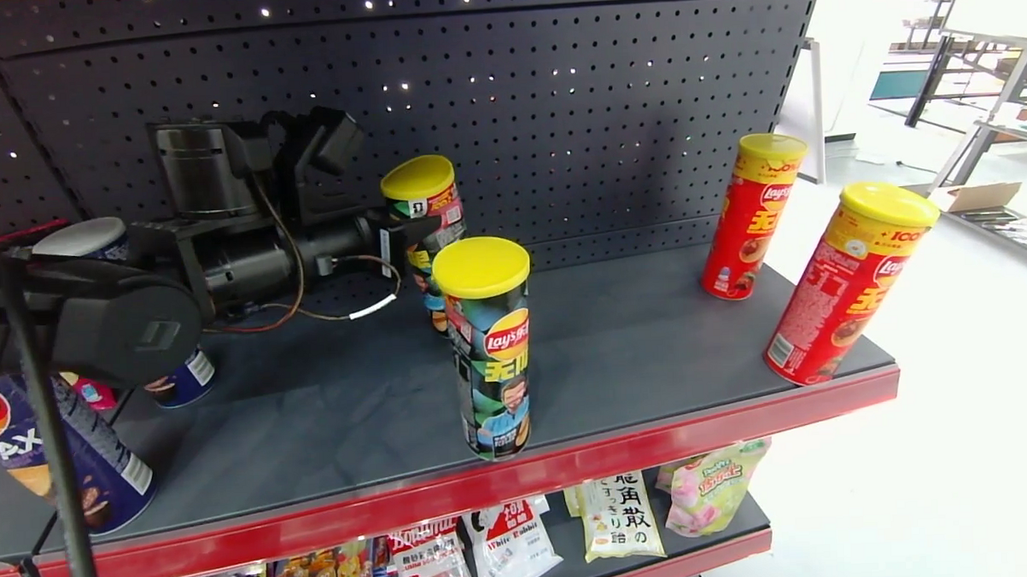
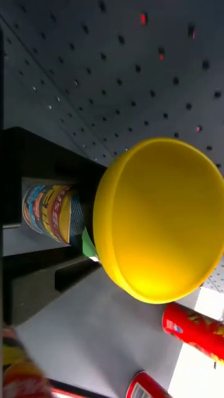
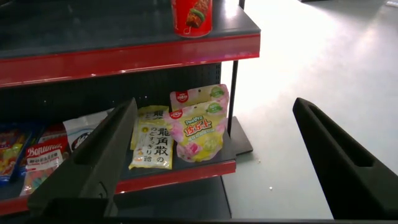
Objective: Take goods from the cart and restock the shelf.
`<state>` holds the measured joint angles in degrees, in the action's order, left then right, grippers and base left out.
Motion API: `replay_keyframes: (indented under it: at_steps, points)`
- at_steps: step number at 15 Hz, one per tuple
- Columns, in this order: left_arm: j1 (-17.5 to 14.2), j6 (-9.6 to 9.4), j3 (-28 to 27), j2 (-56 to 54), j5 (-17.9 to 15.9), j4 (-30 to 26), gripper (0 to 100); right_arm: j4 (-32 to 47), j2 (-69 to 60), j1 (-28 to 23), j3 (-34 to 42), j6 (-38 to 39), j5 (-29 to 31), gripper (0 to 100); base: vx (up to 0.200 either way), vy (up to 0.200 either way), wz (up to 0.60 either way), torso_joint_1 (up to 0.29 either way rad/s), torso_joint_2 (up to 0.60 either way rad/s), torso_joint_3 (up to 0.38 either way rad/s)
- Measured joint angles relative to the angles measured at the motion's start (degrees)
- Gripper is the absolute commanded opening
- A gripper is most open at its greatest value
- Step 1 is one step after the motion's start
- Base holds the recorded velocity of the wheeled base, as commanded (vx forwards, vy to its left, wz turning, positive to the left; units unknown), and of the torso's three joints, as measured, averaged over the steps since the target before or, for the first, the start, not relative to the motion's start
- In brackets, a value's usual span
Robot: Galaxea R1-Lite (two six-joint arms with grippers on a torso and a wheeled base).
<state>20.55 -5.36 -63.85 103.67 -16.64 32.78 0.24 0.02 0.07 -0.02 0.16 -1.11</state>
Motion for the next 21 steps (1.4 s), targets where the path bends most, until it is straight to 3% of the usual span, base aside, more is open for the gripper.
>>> replay_keyframes:
  at_steps: [5, 12, 21]
  points:
    - [1.3, 0.15, -3.5, 3.8, 2.9, -0.4, 0, 0.0, 0.0, 0.0, 0.0, 0.0, 0.0, 100, 0.000, 0.000, 0.00, 0.000, 0.00, 0.000]
    - [3.2, 0.91, -6.6, 7.1, 3.2, -0.3, 0, 0.0, 0.0, 0.0, 0.0, 0.0, 0.0, 100, 0.000, 0.000, 0.00, 0.000, 0.00, 0.000]
    - [2.7, 0.44, -7.4, 6.9, 3.6, -1.9, 0, 0.0, 0.0, 0.0, 0.0, 0.0, 0.0, 100, 0.000, 0.000, 0.00, 0.000, 0.00, 0.000]
